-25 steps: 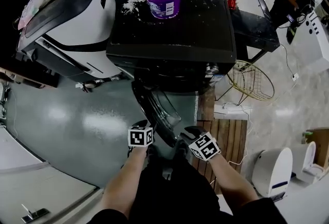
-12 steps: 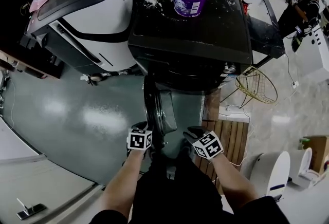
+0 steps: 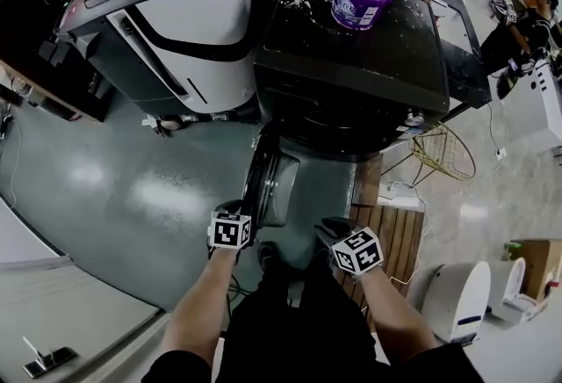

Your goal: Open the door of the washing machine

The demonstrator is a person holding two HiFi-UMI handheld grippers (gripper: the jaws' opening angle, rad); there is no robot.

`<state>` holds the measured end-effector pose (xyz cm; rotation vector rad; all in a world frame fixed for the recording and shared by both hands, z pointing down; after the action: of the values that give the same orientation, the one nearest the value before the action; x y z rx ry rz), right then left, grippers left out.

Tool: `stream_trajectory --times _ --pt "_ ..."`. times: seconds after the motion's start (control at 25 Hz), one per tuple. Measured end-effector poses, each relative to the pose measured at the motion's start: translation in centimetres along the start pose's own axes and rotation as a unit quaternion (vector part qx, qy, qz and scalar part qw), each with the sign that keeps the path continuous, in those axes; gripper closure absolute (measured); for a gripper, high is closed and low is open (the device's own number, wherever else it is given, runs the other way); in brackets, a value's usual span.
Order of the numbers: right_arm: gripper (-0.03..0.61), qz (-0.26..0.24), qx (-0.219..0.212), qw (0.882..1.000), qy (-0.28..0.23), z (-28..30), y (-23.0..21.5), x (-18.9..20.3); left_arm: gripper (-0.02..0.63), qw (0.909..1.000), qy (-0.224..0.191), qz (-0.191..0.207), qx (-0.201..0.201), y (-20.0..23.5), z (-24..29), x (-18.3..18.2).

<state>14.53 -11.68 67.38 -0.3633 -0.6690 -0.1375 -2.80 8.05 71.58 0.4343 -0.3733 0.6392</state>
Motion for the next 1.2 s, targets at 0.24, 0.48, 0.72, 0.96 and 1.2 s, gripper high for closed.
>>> stream_trajectory --times 0.24,0.48,0.72,0.96,1.2 --pt "0.474 0.025 0.010 1.000 -0.003 0.9 2.3 -0.6 0.508 0.9999 0.000 0.015 -0.006 4.3 -0.9 -1.0" --pt "0.491 0.031 0.025 0.999 0.000 1.0 3.4 -2.1 0.505 0.9996 -0.007 0.028 -0.008 7.7 -1.4 -2.1" --pt "0.499 0.037 0.035 0.999 -0.014 1.3 3.3 -4.9 0.497 0.9994 -0.017 0.028 -0.009 10.2 -1.4 -3.2" --pt "0.503 0.017 0.034 0.999 -0.018 0.7 3.4 -6.7 0.495 0.9991 -0.011 0.033 -0.023 10.8 -1.5 -3.5" --pt "0.505 0.006 0.030 0.999 -0.027 -1.1 2.3 -6.9 0.488 0.9959 -0.025 0.020 -0.085 11.1 -3.2 -3.7"
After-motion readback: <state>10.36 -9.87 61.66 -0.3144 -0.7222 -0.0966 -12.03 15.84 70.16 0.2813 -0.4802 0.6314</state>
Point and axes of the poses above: the fingertips, and each gripper's own axes: z forward along the fingers, y to its left, x out of its underside, the point moved 6 cm from there along -z, backward along the fingers, and after that the axes turned 8 degrees about -z, right-handed, at the moved point
